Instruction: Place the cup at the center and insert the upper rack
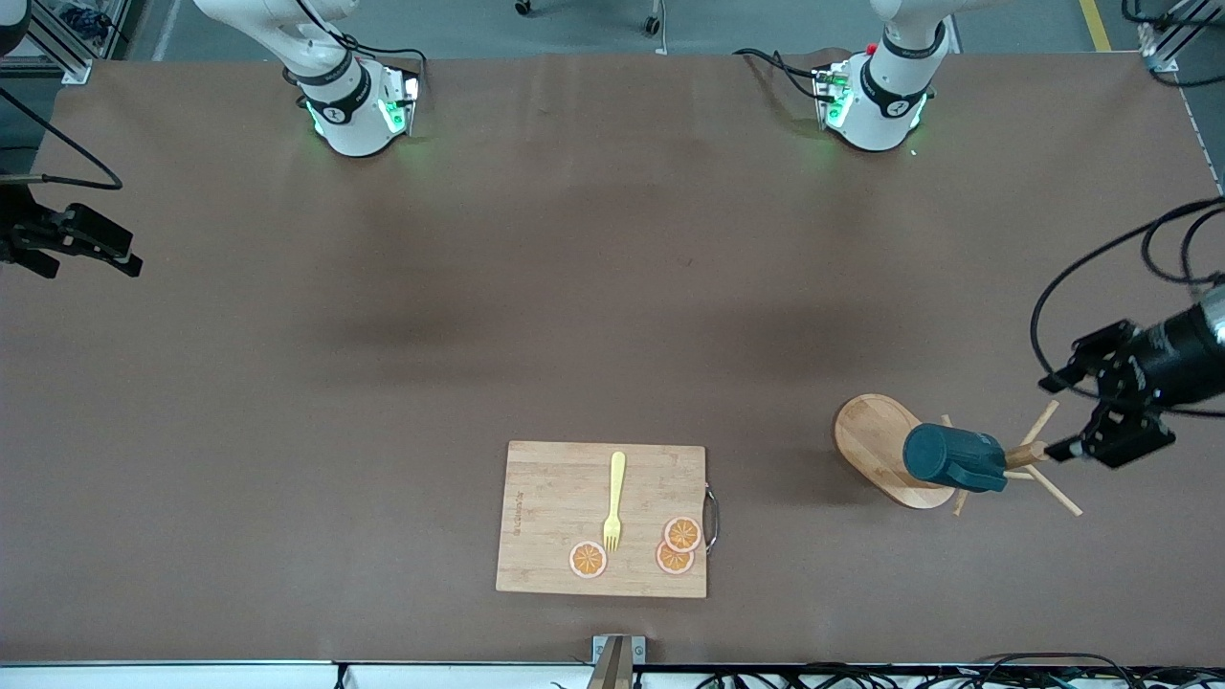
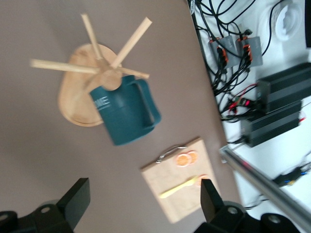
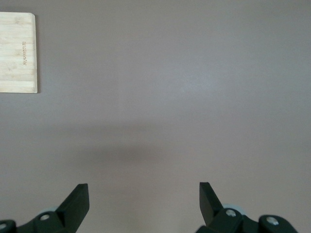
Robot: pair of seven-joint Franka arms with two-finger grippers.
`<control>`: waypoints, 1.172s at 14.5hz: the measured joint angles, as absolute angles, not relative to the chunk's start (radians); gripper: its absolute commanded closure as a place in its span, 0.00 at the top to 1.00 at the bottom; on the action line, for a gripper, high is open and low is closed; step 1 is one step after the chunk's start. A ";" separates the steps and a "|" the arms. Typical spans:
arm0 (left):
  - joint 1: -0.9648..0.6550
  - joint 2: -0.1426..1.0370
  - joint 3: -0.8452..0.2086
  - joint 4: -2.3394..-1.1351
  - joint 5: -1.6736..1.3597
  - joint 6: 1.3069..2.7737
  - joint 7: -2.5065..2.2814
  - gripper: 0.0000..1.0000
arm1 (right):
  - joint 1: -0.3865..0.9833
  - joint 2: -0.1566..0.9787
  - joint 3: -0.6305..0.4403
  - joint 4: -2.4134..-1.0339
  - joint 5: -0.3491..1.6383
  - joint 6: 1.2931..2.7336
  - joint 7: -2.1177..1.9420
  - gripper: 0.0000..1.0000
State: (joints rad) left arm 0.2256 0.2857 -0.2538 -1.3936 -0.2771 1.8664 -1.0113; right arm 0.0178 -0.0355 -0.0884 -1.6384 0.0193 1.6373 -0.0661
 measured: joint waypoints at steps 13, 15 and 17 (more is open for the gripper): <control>0.252 0.057 -0.309 -1.477 -0.103 1.618 -0.120 1.00 | 0.018 -0.034 -0.089 -1.638 0.019 1.635 -0.066 1.00; 0.275 0.057 -0.306 -1.479 -0.103 1.618 -0.045 1.00 | 0.017 -0.034 -0.089 -1.638 0.019 1.635 -0.066 1.00; 0.279 0.056 -0.305 -1.479 -0.093 1.620 -0.026 1.00 | 0.017 -0.034 -0.089 -1.638 0.019 1.635 -0.066 1.00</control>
State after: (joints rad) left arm 0.2792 0.0557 -0.3054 -1.4790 -0.0932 1.6195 -0.0255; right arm 0.0175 -0.0337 -0.0891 -1.6384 0.0187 1.6348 -0.0661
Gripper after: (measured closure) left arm 0.000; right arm 0.000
